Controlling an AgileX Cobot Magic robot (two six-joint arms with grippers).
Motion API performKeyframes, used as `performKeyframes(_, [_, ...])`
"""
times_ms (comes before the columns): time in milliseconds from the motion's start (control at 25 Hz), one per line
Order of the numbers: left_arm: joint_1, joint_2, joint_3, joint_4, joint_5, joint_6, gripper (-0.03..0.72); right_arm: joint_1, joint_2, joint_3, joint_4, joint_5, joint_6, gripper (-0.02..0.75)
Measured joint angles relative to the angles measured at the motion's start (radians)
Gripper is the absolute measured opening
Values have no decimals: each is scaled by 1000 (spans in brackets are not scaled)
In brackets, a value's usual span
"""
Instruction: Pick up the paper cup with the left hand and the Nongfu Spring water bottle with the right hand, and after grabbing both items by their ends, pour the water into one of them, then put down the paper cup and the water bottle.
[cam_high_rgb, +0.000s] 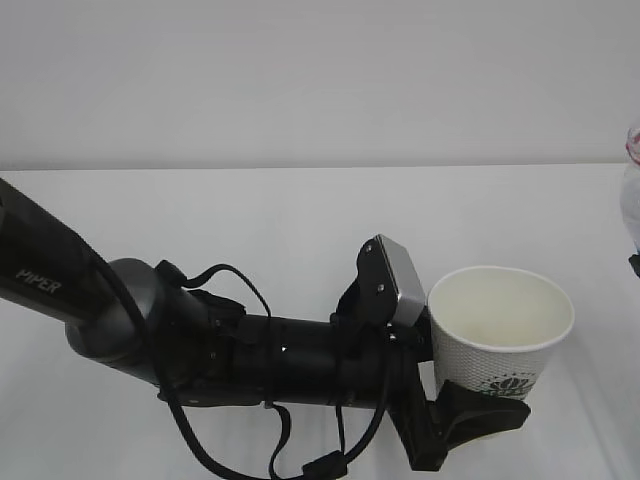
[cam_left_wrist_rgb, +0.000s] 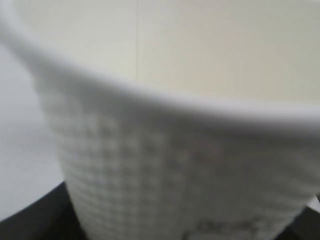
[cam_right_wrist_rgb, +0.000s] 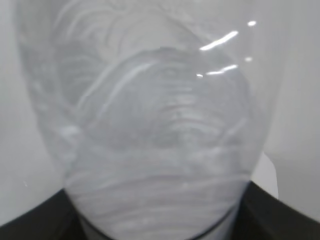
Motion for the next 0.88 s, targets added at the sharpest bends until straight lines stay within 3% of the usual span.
performKeyframes(880, [0, 0, 0, -2, -22, 0, 545, 0, 0, 0, -4, -105, 14, 434])
